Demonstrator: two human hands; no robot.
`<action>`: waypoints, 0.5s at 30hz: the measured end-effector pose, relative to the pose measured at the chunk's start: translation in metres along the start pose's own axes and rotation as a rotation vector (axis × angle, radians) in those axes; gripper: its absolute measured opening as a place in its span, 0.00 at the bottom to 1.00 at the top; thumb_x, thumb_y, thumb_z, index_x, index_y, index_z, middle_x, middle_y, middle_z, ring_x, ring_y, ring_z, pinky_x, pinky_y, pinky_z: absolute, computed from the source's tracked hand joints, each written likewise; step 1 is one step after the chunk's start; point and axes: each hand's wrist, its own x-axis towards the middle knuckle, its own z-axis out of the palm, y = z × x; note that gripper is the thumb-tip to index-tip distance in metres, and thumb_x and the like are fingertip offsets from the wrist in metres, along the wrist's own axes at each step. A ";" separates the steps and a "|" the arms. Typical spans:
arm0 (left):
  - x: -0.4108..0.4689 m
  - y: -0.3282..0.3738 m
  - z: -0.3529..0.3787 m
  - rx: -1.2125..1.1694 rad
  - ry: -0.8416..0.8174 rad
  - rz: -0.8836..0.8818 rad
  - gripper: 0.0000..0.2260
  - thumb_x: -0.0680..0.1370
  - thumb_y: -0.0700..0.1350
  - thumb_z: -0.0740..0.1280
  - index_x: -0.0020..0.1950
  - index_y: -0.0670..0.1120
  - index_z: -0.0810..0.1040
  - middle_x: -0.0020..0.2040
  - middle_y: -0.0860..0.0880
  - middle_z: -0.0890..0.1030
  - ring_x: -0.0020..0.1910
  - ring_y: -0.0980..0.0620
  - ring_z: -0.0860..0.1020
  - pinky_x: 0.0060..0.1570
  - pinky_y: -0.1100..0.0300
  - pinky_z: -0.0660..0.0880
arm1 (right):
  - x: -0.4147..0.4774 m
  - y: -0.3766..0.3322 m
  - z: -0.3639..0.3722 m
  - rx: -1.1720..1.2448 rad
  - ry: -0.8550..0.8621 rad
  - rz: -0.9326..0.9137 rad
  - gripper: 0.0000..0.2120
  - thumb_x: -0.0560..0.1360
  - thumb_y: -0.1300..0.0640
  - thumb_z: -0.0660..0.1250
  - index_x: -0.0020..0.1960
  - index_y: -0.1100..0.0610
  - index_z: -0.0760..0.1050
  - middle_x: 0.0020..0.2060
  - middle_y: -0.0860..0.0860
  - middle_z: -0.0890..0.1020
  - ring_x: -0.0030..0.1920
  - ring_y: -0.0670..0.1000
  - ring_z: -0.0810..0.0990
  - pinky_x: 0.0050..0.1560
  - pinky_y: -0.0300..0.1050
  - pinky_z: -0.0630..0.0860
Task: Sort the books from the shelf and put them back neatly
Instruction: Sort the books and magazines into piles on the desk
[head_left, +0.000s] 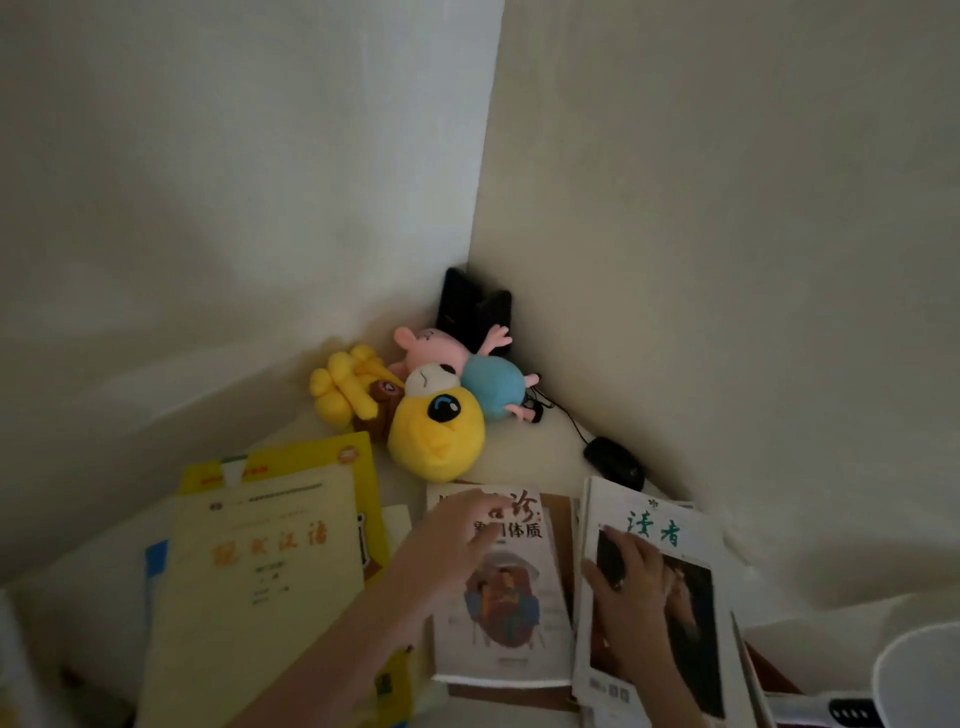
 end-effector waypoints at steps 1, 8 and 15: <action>-0.011 -0.013 -0.020 -0.040 0.065 -0.055 0.15 0.82 0.47 0.59 0.69 0.52 0.71 0.65 0.58 0.72 0.66 0.60 0.68 0.60 0.68 0.61 | -0.002 -0.020 0.010 0.042 -0.063 -0.089 0.24 0.76 0.50 0.68 0.70 0.50 0.66 0.70 0.53 0.64 0.71 0.55 0.59 0.69 0.54 0.61; -0.131 -0.107 -0.104 -0.016 0.579 -0.511 0.19 0.79 0.42 0.64 0.70 0.48 0.69 0.70 0.45 0.69 0.68 0.45 0.68 0.65 0.54 0.64 | -0.047 -0.153 0.075 0.187 -0.336 -0.476 0.45 0.64 0.20 0.54 0.65 0.53 0.73 0.61 0.50 0.75 0.63 0.52 0.70 0.64 0.49 0.66; -0.174 -0.137 -0.094 -0.518 0.316 -0.763 0.39 0.75 0.63 0.64 0.78 0.48 0.51 0.74 0.47 0.66 0.68 0.45 0.70 0.67 0.52 0.67 | -0.088 -0.204 0.109 0.013 -0.470 -0.459 0.45 0.70 0.39 0.71 0.75 0.57 0.52 0.71 0.54 0.61 0.73 0.57 0.57 0.70 0.52 0.58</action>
